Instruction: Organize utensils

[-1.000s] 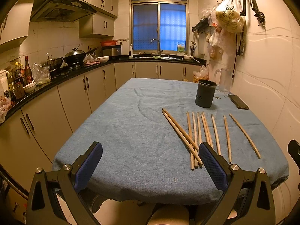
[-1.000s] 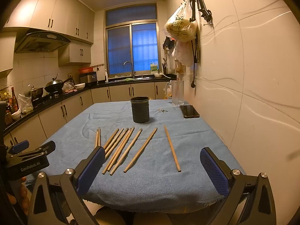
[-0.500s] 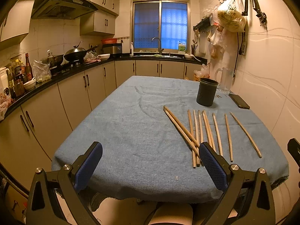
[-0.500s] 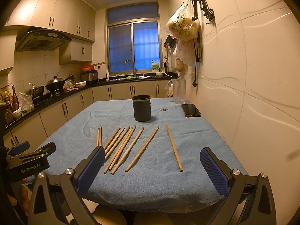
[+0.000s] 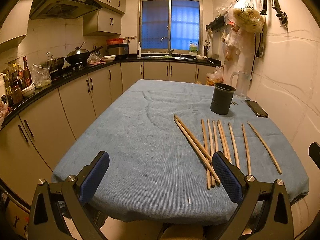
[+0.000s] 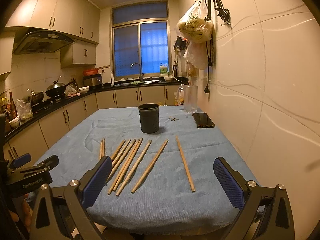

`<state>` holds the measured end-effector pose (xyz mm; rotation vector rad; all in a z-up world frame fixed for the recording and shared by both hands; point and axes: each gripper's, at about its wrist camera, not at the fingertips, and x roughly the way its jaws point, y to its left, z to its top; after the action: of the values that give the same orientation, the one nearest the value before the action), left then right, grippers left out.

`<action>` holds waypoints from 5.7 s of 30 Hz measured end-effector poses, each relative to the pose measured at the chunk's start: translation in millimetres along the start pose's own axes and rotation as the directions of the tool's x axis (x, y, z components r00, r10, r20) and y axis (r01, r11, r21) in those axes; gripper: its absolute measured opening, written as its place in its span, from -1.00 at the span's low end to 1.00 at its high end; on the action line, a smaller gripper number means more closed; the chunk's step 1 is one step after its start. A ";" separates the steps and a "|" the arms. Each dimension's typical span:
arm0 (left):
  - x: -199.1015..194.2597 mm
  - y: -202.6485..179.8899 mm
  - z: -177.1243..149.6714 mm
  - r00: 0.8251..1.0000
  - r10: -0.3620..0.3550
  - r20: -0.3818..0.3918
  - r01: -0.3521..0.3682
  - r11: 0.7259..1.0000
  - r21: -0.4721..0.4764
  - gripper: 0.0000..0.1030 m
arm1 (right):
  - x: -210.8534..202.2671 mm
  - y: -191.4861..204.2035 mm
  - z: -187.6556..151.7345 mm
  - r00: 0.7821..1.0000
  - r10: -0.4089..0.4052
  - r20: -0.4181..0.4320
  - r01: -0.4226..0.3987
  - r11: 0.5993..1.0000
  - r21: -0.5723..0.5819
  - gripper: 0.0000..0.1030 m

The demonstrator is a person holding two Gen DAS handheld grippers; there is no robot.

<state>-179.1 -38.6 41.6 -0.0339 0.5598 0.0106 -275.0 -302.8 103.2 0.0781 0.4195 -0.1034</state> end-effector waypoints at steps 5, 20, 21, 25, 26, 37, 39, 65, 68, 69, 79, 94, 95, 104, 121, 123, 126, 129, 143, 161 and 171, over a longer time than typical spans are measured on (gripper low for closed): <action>7.2 -1.2 5.3 1.000 -0.001 -0.009 0.001 1.000 -0.005 0.98 | 9.0 2.1 6.3 1.000 0.002 -0.010 -0.002 1.000 -0.006 0.98; 45.0 -11.8 18.0 0.996 -0.008 -0.088 0.010 1.000 0.029 0.98 | 44.7 -1.0 14.0 0.998 -0.008 -0.067 0.007 1.000 -0.022 0.98; 48.0 -12.8 18.7 0.995 -0.006 -0.095 0.010 0.999 0.033 0.98 | 47.0 -1.2 15.0 0.998 -0.009 -0.068 0.008 1.000 -0.026 0.98; 68.9 -14.1 22.6 0.987 -0.016 -0.158 0.022 0.999 0.039 0.98 | 60.1 -3.6 18.8 0.996 -0.012 -0.084 0.008 0.999 -0.042 0.98; 75.5 -13.1 23.3 0.984 -0.025 -0.179 0.032 0.999 0.035 0.98 | 64.1 -4.3 19.6 0.996 -0.012 -0.091 0.008 0.999 -0.048 0.98; 135.7 10.1 55.9 0.952 -0.011 -0.307 0.010 1.000 -0.005 0.98 | 125.6 -20.7 47.9 0.981 -0.029 -0.189 0.007 0.993 -0.115 0.97; 148.4 12.2 65.0 0.936 -0.050 -0.349 0.039 0.999 -0.037 0.97 | 141.7 -27.7 53.6 0.971 -0.001 -0.238 -0.022 0.996 -0.092 0.95; 238.4 -19.5 72.9 0.837 -0.105 -0.537 0.109 0.994 -0.025 0.01 | 296.7 -82.5 55.8 0.805 0.197 -0.560 -0.132 0.979 0.154 0.34; 239.1 -25.0 75.8 0.843 -0.089 -0.530 0.098 0.995 -0.010 0.02 | 302.8 -83.0 52.4 0.800 0.182 -0.572 -0.122 0.982 0.142 0.34; 240.7 -26.5 76.8 0.844 -0.082 -0.530 0.093 0.996 -0.005 0.02 | 304.5 -83.5 51.8 0.799 0.176 -0.575 -0.118 0.984 0.136 0.34; 258.1 -44.9 83.4 0.841 -0.005 -0.541 0.065 0.994 0.092 -0.10 | 315.6 -86.7 53.7 0.790 0.151 -0.594 -0.108 0.988 0.108 0.34; 274.0 -18.7 94.1 0.808 -0.092 -0.582 0.178 0.980 0.091 -0.56 | 370.3 -72.4 54.2 0.698 0.157 -0.699 -0.147 0.986 0.074 -0.24; 275.3 -20.5 93.9 0.805 -0.096 -0.585 0.183 0.979 0.092 -0.45 | 373.9 -69.8 53.2 0.694 0.147 -0.705 -0.145 0.987 0.063 -0.24; 288.8 -50.2 93.9 0.814 -0.030 -0.580 0.137 0.980 0.141 -0.02 | 380.8 -55.4 52.8 0.717 0.033 -0.696 -0.124 0.989 -0.080 -0.81; 267.9 12.8 124.9 0.848 -0.287 -0.445 0.237 0.957 -0.166 -0.87 | 333.2 -60.4 87.8 0.772 0.211 -0.600 -0.236 0.971 0.038 -0.88; 253.9 14.1 130.2 0.858 -0.289 -0.426 0.242 0.957 -0.161 -0.87 | 321.2 -59.6 96.7 0.783 0.229 -0.578 -0.249 0.967 0.047 -0.88; 231.0 15.9 137.6 0.865 -0.308 -0.397 0.264 0.951 -0.164 -0.87 | 308.0 -59.4 109.1 0.798 0.247 -0.550 -0.263 0.963 0.051 -0.88; 207.5 11.1 151.9 0.877 -0.327 -0.351 0.290 0.944 -0.157 -0.87 | 293.2 -58.5 122.2 0.816 0.259 -0.517 -0.277 0.960 0.044 -0.88; 138.5 -17.9 214.0 0.901 -0.407 -0.149 0.396 0.913 -0.104 -0.87 | 224.2 -52.3 178.4 0.875 0.305 -0.375 -0.331 0.944 -0.005 -0.88; 168.1 -55.5 275.6 0.917 -0.390 0.085 0.398 0.908 -0.129 -0.87 | 205.1 -36.2 262.4 0.901 0.365 -0.235 -0.374 0.928 0.006 -0.88; 210.2 -95.2 309.9 0.897 -0.404 0.182 0.431 0.891 -0.144 -0.87 | 215.2 -33.2 306.5 0.908 0.389 -0.154 -0.386 0.921 0.048 -0.88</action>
<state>165.2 -122.7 195.2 -0.3298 0.3919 -0.3565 39.8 -383.5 292.2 0.1862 0.5574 0.2950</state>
